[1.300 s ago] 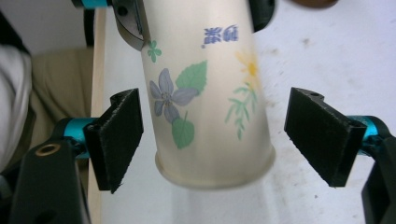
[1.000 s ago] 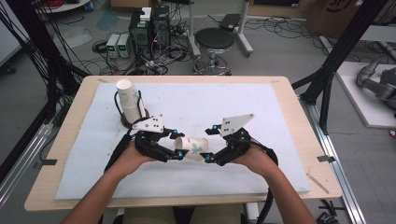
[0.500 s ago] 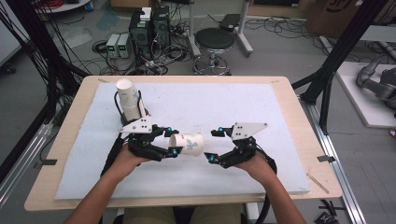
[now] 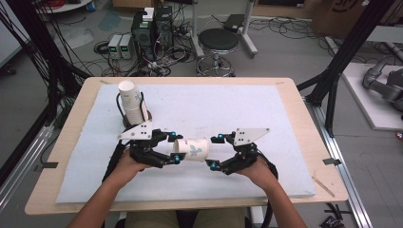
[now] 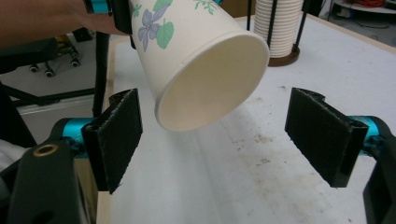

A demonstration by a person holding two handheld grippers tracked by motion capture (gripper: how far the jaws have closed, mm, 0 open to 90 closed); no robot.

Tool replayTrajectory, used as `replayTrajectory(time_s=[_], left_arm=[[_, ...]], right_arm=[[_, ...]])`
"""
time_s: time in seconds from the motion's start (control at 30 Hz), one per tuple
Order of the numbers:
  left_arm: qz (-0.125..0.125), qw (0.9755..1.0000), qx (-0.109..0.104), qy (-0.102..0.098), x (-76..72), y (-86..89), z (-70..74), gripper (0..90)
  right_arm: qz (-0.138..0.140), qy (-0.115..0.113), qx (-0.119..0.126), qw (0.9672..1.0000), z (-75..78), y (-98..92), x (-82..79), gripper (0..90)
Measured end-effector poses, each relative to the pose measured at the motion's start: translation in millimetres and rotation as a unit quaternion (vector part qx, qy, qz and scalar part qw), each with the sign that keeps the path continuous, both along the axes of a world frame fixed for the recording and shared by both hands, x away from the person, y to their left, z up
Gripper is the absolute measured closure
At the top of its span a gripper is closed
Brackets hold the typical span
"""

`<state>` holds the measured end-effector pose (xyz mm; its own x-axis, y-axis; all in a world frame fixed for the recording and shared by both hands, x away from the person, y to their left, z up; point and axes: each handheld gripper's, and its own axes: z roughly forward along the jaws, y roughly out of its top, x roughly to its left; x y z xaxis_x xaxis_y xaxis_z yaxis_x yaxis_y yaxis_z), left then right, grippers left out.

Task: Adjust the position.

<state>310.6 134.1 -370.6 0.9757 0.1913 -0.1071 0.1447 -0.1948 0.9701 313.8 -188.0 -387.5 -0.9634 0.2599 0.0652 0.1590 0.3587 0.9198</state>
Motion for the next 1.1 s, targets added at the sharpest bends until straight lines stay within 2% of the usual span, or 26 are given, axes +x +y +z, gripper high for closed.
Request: replayTrajectory(time_s=[0.33,0.5,0.63,0.8,1.0,1.1], left_arm=[[-0.025,0.9996,-0.012,-0.004,-4.3,-2.9,1.6,37.4],[-0.036,0.9992,-0.014,-0.006,-4.7,-3.0,1.6,37.4],[-0.041,0.9988,-0.022,-0.012,-4.7,-2.1,2.0,37.4],[-0.04,0.9983,-0.041,-0.013,-4.3,0.1,0.5,37.5],[-0.035,0.9986,-0.041,-0.003,-3.8,-0.2,-1.4,37.2],[-0.034,0.9988,-0.034,0.001,-4.0,-1.7,-2.2,36.8]], right_arm=[[0.034,0.005,0.017,0.9993,-1.3,5.4,0.1,19.8],[0.056,-0.005,0.023,0.9981,-0.7,5.4,-0.6,26.7],[0.071,-0.006,0.038,0.9967,-1.0,4.6,-0.1,30.4],[0.073,0.0,0.07,0.9948,-2.4,1.6,0.8,34.6],[0.072,0.015,0.069,0.9949,-2.4,0.9,1.4,38.1],[0.07,0.023,0.066,0.9951,-2.3,-0.3,2.7,38.3]])
